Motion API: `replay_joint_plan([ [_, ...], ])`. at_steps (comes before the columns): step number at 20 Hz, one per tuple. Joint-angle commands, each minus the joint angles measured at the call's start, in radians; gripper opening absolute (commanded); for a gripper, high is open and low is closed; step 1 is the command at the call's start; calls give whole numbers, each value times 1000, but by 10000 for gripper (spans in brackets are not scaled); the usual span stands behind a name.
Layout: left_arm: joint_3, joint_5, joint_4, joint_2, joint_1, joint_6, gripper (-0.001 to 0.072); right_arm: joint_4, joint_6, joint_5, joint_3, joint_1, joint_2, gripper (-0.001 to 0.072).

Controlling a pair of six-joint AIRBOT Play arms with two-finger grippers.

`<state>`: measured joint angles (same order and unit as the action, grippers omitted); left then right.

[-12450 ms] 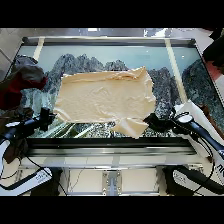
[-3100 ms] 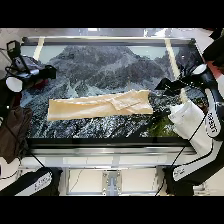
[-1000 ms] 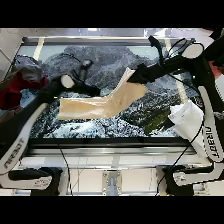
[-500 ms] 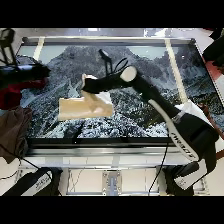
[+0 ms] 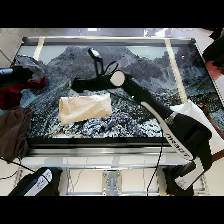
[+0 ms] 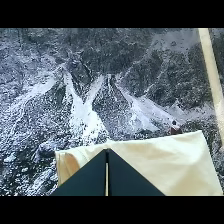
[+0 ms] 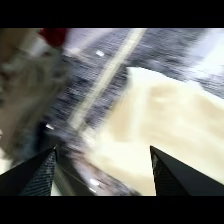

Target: Fold the shirts.

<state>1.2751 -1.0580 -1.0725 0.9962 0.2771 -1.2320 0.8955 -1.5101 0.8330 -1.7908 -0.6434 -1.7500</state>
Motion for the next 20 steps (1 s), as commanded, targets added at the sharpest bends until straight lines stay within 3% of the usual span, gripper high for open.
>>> replay_joint_plan([
  [1,-2,-6,0,-2,6,0,11,321,-33,311,-15,164,-2,619],
  [3,-2,-5,0,-2,6,0,11,420,-81,343,11,283,-5,619],
  [5,-2,-5,0,-1,6,0,11,376,-141,287,56,379,-20,620],
  [8,-2,-5,0,-1,6,-1,11,130,-150,270,106,474,-98,619],
  [10,-2,-5,0,-1,6,-1,11,-81,-65,328,107,494,-183,619],
  [13,-2,-6,0,-1,5,-1,11,-241,3,333,106,455,-278,620],
  [20,-2,-6,0,-1,5,-1,11,-335,24,261,106,248,-355,619],
])
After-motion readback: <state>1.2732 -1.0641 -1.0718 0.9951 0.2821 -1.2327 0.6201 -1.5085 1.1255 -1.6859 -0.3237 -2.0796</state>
